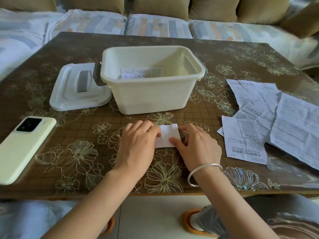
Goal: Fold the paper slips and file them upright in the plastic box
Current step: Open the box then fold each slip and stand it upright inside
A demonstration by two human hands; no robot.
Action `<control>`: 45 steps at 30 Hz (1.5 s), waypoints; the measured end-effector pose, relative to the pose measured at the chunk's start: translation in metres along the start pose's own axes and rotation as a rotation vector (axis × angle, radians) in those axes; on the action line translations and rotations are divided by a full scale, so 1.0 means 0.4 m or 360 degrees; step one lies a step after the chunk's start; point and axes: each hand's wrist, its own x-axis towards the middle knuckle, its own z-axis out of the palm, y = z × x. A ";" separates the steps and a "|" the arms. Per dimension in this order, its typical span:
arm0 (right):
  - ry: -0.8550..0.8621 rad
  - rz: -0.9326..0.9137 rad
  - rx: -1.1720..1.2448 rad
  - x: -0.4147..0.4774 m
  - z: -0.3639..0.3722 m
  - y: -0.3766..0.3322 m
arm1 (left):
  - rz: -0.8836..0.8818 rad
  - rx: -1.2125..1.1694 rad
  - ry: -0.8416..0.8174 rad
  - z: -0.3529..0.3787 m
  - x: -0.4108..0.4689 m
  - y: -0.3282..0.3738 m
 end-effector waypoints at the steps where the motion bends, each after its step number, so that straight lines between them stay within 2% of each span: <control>1: 0.0027 -0.0026 -0.0011 -0.005 0.002 -0.004 | -0.0019 -0.0060 -0.0001 -0.002 0.001 -0.002; 6: 0.0038 0.0009 0.0074 -0.009 0.008 -0.013 | -0.0090 -0.0291 -0.0047 -0.007 -0.011 -0.023; 12: 0.0032 0.0151 0.0277 0.001 0.015 -0.024 | -0.0189 -0.0309 -0.0125 -0.006 -0.008 -0.017; 18: 0.0087 0.0142 0.0427 0.000 0.007 -0.045 | -0.0185 -0.0299 -0.0252 -0.020 0.004 -0.017; 24: -0.0028 0.0254 0.0512 0.021 -0.010 -0.048 | -0.0224 -0.0320 -0.0286 -0.020 0.002 -0.019; 29: -0.0027 0.0320 0.0825 0.024 -0.003 -0.052 | -0.0243 -0.0328 -0.0257 -0.022 -0.002 -0.015; 36: -0.0137 -0.0054 0.0434 0.037 -0.012 -0.015 | -0.0333 -0.0434 -0.0241 -0.053 -0.008 0.018; 40: -0.0384 -0.0314 0.0480 0.052 -0.039 0.032 | -0.0273 -0.0414 -0.0215 -0.060 -0.044 0.036; 45: -0.0397 -0.0443 0.0512 0.063 -0.040 0.045 | -0.0306 -0.0381 -0.0217 -0.052 -0.068 0.056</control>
